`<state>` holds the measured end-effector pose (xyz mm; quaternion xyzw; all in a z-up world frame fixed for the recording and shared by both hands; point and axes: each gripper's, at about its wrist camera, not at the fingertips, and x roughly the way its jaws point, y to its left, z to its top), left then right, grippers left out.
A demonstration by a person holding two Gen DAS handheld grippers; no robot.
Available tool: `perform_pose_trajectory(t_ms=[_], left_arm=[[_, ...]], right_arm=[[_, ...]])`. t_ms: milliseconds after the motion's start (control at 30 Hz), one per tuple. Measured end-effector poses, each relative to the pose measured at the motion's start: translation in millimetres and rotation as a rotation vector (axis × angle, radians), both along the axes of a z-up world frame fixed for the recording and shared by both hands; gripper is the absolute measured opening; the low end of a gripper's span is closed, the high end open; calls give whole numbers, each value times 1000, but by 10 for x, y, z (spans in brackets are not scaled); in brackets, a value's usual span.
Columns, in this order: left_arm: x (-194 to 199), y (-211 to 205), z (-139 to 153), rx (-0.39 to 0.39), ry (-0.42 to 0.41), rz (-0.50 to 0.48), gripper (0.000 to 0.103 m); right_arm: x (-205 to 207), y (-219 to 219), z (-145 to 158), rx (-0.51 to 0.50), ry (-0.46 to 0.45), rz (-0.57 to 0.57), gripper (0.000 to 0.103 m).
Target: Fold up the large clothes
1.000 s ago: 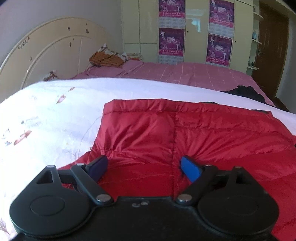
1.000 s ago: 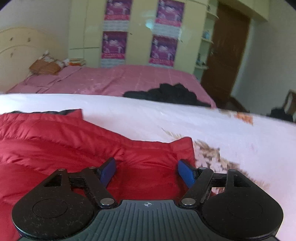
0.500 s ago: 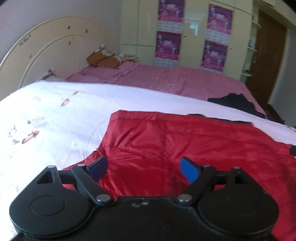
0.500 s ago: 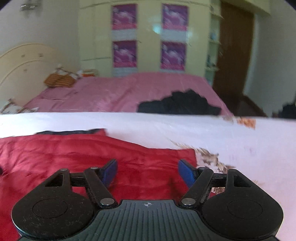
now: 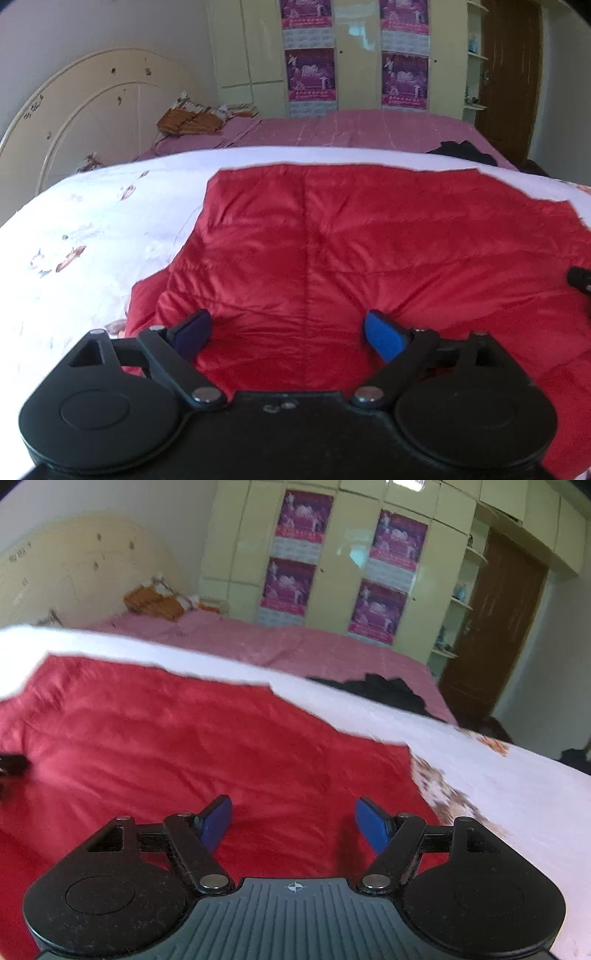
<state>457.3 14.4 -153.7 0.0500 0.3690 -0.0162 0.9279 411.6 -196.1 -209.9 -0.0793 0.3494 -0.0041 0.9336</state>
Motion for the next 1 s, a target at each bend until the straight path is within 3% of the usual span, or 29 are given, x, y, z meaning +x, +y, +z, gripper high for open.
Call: perform_pose_trajectory(t_ms=[167,267,433,700,1000], left_arm=[[3,10,-76,-11,17,7,91],[-3,-11,-101,-3,19,7,92],[32,29,-17,-15,48,27,92],[-210,96,284,-31,30,30,91],[-653,209,328,-19,23,11,91]], right_arm=[[29,-246,-109,51,31,-75,73],[24,-250,-218,52,34,-65,73],[32,-311,-67,86,65,-84,73],[-446,-175,299,95,-12,-19,73],[-879,-101,277,72,-1,-8,73]])
